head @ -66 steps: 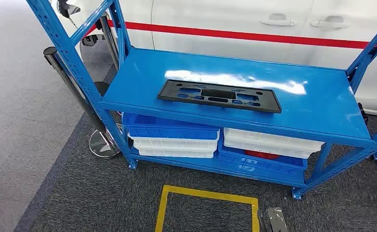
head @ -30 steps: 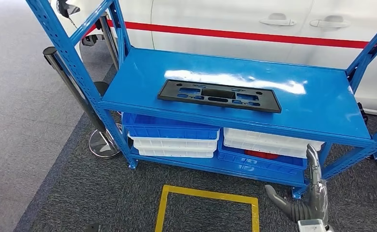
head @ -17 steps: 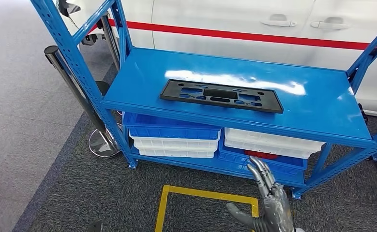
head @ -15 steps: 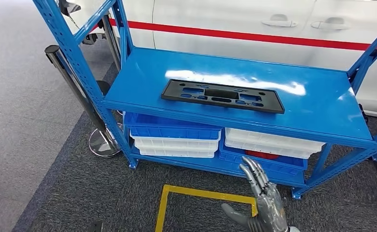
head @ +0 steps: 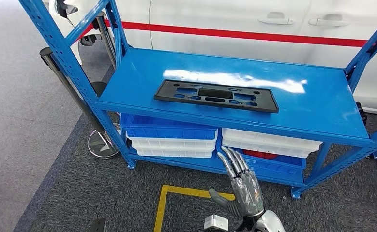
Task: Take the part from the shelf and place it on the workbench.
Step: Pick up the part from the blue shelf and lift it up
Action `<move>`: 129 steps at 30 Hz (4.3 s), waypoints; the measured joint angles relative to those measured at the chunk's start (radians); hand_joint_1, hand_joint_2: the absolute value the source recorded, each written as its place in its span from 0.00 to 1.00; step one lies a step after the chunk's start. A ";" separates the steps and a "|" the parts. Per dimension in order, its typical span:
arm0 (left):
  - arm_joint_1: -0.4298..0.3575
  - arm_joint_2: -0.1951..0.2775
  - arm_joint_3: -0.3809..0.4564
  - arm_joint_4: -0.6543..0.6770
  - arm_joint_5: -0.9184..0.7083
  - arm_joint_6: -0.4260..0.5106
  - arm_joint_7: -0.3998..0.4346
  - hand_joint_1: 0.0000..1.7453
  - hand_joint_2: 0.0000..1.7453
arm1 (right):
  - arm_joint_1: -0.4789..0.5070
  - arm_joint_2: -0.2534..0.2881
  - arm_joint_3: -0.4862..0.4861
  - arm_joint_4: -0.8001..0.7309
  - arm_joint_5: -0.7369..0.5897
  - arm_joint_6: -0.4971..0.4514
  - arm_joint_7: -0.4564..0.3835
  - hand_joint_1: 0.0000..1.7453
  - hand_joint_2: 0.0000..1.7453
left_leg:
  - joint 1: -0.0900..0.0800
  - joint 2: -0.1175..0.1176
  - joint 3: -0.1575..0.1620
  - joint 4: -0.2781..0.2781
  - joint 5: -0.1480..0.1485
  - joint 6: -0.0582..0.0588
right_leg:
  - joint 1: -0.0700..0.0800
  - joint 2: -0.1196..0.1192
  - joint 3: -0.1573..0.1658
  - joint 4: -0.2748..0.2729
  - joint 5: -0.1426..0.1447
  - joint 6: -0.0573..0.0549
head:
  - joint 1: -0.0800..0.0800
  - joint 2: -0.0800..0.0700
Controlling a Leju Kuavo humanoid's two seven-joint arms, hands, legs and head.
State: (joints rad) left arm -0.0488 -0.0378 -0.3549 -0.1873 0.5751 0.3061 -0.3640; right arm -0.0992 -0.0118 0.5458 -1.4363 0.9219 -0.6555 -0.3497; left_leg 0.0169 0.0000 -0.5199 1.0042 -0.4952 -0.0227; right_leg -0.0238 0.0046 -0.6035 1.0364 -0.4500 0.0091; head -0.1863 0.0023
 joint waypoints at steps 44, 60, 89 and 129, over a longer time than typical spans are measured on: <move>-0.007 0.001 -0.029 0.008 0.001 -0.047 0.005 0.00 0.00 | -0.119 0.334 -0.256 0.157 0.481 -0.038 -0.061 0.00 1.00 | 0.002 -0.001 -0.092 0.057 0.056 -0.003 | 0.013 0.000 0.048 -0.013 -0.034 -0.015 | 0.000 0.000; -0.005 -0.006 -0.029 0.008 -0.019 -0.058 -0.004 0.00 0.00 | -0.122 0.329 -0.200 0.286 0.536 -0.039 0.009 0.00 1.00 | -0.016 -0.008 -0.019 0.020 0.000 0.048 | 0.027 -0.004 -0.038 0.026 0.029 -0.018 | 0.000 0.000; -0.008 -0.003 -0.058 0.010 -0.053 -0.088 0.017 0.00 0.00 | -0.180 0.265 -0.199 0.291 0.596 -0.042 0.290 0.00 1.00 | -0.007 -0.008 -0.014 0.017 0.002 0.048 | 0.018 0.000 -0.079 0.095 0.023 0.001 | 0.000 0.000; -0.009 0.005 -0.057 0.012 -0.032 -0.086 -0.025 0.00 0.00 | -0.240 0.245 -0.224 0.384 0.588 -0.044 0.273 0.00 1.00 | 0.002 -0.005 -0.079 0.154 -0.078 -0.009 | 0.013 -0.001 -0.020 -0.013 0.024 -0.037 | 0.000 0.000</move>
State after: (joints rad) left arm -0.0574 -0.0324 -0.4120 -0.1751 0.5432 0.2204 -0.3889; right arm -0.3392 0.2332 0.3219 -1.0527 1.5101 -0.6993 -0.0765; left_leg 0.0190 -0.0050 -0.5989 1.1584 -0.5730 -0.0322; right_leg -0.0112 0.0031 -0.6232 1.0239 -0.4264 -0.0279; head -0.1858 0.0023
